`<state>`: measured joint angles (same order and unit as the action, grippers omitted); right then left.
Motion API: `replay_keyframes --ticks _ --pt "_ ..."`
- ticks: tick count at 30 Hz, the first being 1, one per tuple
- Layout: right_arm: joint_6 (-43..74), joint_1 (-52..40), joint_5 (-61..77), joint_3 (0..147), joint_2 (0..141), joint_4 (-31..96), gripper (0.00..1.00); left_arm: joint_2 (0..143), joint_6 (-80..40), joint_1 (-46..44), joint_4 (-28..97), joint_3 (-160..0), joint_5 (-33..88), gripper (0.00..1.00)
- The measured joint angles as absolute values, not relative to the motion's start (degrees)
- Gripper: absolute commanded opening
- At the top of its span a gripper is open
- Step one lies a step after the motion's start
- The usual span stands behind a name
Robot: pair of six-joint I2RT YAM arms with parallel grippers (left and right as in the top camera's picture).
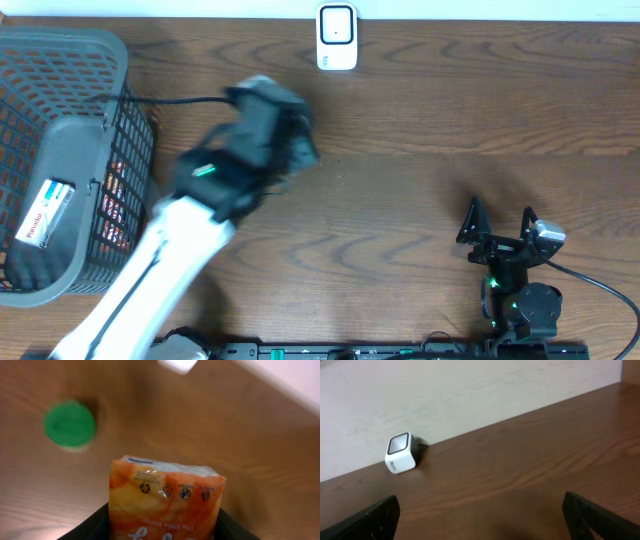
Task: Scan the item barcode
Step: 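Carry the orange box out and place it on the table, then return the left gripper into the basket toward the red Top bar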
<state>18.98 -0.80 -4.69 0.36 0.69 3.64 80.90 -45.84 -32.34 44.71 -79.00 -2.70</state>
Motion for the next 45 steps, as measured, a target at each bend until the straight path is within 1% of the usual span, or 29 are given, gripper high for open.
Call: replay_keyframes --ticks 3,7,14,15,16,18,19,21,22,25,27,28,30,36,37,38,39,41,45 --pt "18.98 -0.80 -4.69 0.36 0.69 3.64 0.99 90.35 -52.51 -36.56 40.10 -78.76 -5.41 0.49" --pt "18.98 -0.80 -4.69 0.36 0.69 3.64 0.99 101.36 -67.09 -40.77 38.02 -78.76 -8.97 0.49" --pt "18.98 -0.80 -4.69 0.36 0.69 3.64 0.99 115.50 -92.05 -43.42 35.48 -78.70 -12.51 0.49" --pt "18.98 -0.80 -4.69 0.36 0.69 3.64 0.99 116.75 -95.68 -43.38 34.50 -78.67 -12.82 0.50" --pt "18.98 -0.80 -4.67 0.36 0.69 3.64 0.99 117.32 -97.95 -43.33 33.82 -78.67 -12.91 0.56" --pt "18.98 -0.80 -4.69 0.36 0.69 3.64 0.99 117.75 -101.97 -43.33 32.51 -78.67 -13.23 0.72" --pt "18.98 -0.80 -4.69 0.36 0.69 3.64 0.99 117.75 -102.63 -43.33 32.36 -78.67 -13.28 0.76" --pt "18.98 -0.80 -4.69 0.36 0.69 3.64 0.99 117.75 -104.73 -43.27 31.92 -78.89 -12.84 0.79" --pt "18.98 -0.80 -4.69 0.36 0.69 3.64 0.99 117.64 -104.79 -43.20 31.83 -79.02 -12.38 0.87" --pt "18.98 -0.80 -4.69 0.36 0.69 3.64 0.99 116.77 -100.64 -43.20 32.01 -79.11 -11.05 0.87" --pt "18.98 -0.80 -4.69 0.36 0.69 3.64 0.99 113.58 -96.18 -43.18 32.58 -79.09 -10.63 0.88" --pt "18.98 -0.80 -4.69 0.36 0.69 3.64 0.99 109.30 -92.44 -43.18 32.86 -79.09 -10.87 0.95" --pt "18.98 -0.80 -4.69 0.36 0.67 3.64 0.99 99.88 -84.25 -43.22 33.01 -79.11 -12.95 0.97" --pt "18.98 -0.80 -4.64 0.36 0.69 3.64 0.99 70.94 -53.01 -41.98 33.26 -79.94 -24.45 0.98" --pt "18.98 -0.80 -4.69 0.36 0.69 3.64 0.99 65.69 -47.33 -40.51 34.26 -80.27 -27.64 0.98" --pt "18.98 -0.80 -4.69 0.36 0.69 3.64 0.99 63.13 -45.50 -39.42 34.96 -80.36 -29.08 0.98" --pt "18.98 -0.80 -4.69 0.36 0.67 3.62 0.99 58.65 -41.82 -36.62 36.21 -80.44 -32.25 0.98" --pt "18.98 -0.80 -4.71 0.36 0.69 3.62 0.99 53.45 -38.70 -31.35 37.78 -80.47 -36.32 0.98" --pt "18.98 -0.82 -4.69 0.36 0.69 3.64 0.99 46.02 -34.28 -15.11 40.16 -80.51 -41.30 0.99"
